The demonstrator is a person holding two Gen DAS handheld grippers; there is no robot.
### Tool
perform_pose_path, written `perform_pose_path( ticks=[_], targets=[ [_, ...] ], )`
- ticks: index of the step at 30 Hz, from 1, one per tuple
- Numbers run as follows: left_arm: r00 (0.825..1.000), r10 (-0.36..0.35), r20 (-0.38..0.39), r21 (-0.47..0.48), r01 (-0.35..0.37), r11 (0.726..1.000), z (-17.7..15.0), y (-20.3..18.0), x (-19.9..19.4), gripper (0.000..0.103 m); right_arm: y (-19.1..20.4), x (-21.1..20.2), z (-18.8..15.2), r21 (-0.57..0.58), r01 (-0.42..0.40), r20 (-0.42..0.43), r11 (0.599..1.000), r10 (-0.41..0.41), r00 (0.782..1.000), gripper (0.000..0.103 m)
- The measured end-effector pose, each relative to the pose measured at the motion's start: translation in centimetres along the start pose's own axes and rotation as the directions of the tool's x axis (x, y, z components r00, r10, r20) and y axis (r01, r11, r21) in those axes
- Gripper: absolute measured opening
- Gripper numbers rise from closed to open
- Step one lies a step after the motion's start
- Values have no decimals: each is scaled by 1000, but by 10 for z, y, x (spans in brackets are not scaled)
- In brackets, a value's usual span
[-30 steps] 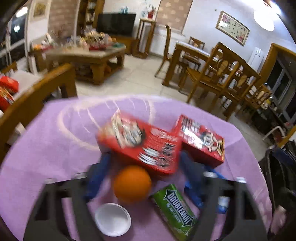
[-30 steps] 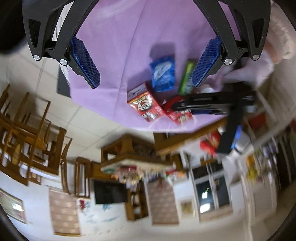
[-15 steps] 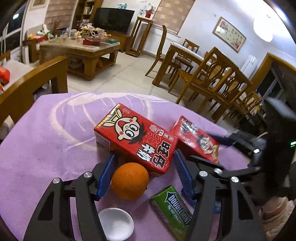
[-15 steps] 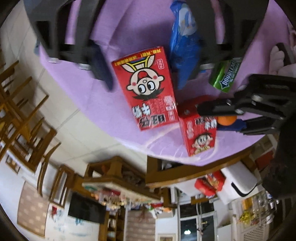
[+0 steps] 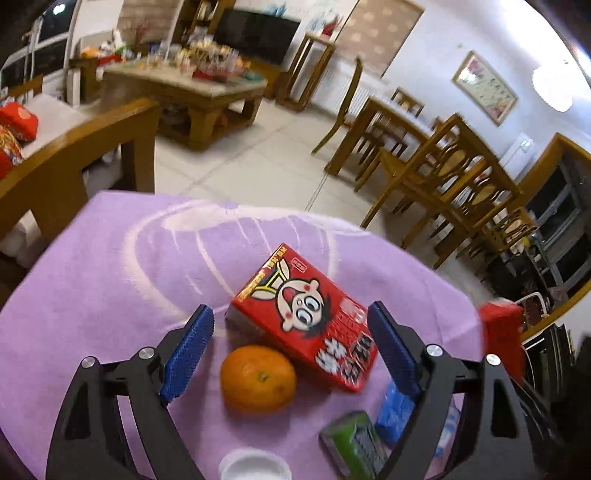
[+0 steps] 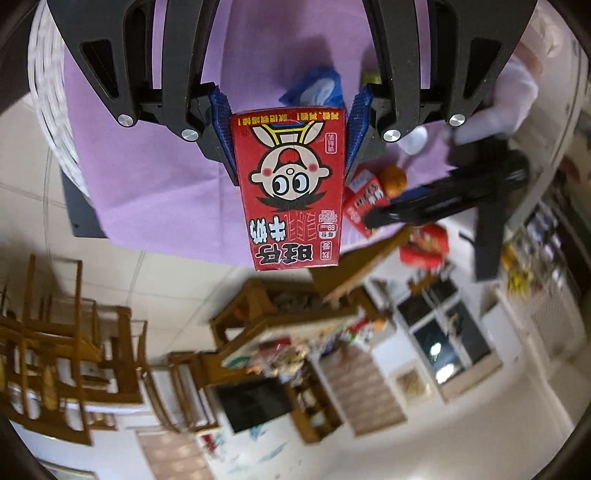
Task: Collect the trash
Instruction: 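Grasp a red Wangzai milk box with the right tool while the left tool grasps another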
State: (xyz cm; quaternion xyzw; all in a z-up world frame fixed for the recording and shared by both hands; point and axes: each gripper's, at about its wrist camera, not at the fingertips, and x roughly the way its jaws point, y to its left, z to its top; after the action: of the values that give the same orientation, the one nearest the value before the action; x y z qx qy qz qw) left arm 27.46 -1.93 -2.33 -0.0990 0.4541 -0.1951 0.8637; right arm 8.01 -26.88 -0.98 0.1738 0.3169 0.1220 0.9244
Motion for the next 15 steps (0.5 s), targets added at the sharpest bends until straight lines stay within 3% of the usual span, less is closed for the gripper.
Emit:
perform_pose_path(
  ticks=[5, 9, 12, 15],
  targets=[
    [997, 60, -52, 17, -59, 998, 11, -18, 18, 90, 15, -12, -14, -92, 31, 30, 995, -28, 999, 51],
    [991, 111, -73, 106, -103, 989, 8, -37, 29, 89, 18, -6, -16, -118, 43, 6, 992, -42, 999, 51],
    [993, 95, -76, 173, -80, 982, 1, -52, 30, 83, 14, -4, -14, -100, 57, 20, 993, -55, 998, 51],
    [996, 67, -63, 219, -52, 974, -8, -65, 26, 68, 6, -12, -11, -72, 78, 52, 994, -74, 996, 51]
  ],
)
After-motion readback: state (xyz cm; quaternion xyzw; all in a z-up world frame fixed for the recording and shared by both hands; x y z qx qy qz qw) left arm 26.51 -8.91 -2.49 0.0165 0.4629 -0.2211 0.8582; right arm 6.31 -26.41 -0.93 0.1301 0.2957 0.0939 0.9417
